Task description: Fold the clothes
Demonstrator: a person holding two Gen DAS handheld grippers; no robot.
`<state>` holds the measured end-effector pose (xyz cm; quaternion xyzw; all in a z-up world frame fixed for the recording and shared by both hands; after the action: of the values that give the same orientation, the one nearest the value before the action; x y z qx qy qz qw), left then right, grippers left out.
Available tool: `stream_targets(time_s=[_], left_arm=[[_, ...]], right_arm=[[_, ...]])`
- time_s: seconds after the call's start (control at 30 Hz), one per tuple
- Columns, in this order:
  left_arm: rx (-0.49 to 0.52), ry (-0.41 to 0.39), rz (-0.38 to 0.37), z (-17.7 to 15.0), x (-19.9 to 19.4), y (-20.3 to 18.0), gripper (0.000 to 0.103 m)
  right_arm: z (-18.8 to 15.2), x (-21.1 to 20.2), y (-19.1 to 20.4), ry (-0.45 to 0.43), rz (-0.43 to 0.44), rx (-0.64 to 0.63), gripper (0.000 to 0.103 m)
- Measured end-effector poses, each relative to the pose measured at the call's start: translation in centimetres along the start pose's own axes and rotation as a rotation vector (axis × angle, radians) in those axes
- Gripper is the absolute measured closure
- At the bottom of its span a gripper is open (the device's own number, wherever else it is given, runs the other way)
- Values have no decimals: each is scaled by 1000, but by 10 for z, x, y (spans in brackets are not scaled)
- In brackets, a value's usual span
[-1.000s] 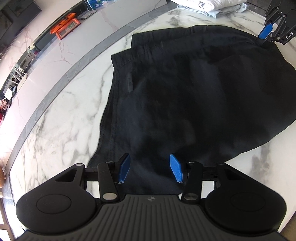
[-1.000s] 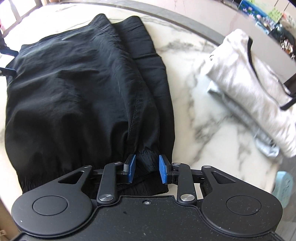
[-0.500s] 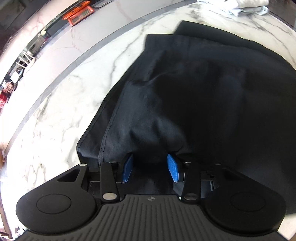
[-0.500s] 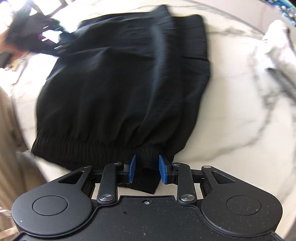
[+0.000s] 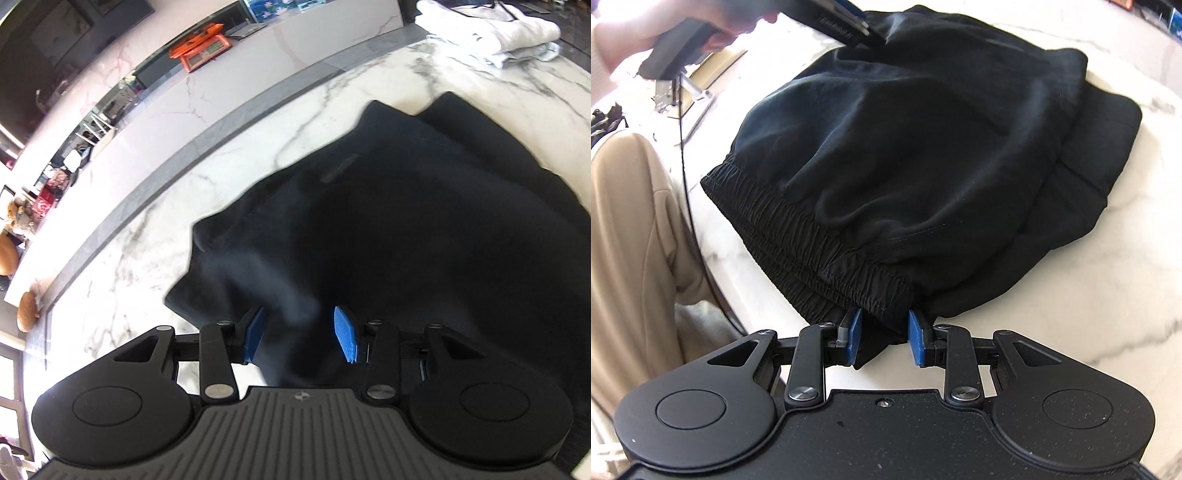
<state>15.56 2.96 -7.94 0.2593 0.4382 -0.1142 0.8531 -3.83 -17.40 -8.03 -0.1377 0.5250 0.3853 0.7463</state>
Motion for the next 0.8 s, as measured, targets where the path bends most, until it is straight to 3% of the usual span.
stream_targets(time_s=[0.2, 0.47, 0.63, 0.8], left_arm=[[32, -22, -69, -31, -22, -28, 63], [21, -41, -99, -63, -55, -55, 63], [17, -2, -109, -74, -48, -51, 63], [-96, -19, -92, -64, -43, -14, 63]], right_arm=[[-9, -9, 2, -38, -36, 34, 77], [9, -47, -19, -108, -133, 49, 76], [35, -56, -43, -113, -225, 41, 76], [59, -60, -74, -109, -287, 74, 76]])
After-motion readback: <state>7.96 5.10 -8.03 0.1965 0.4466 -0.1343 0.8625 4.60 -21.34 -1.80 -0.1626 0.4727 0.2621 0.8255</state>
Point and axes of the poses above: each gripper's, at about its wrist camera, not at the fingertips, and x roughly the way its jaws point, y to its left, z to its top, the point moved 8 cm from there along x, roughly the way its jaws point, and after that the axes turned 4 degrees about -y, right-handed, at the moved point
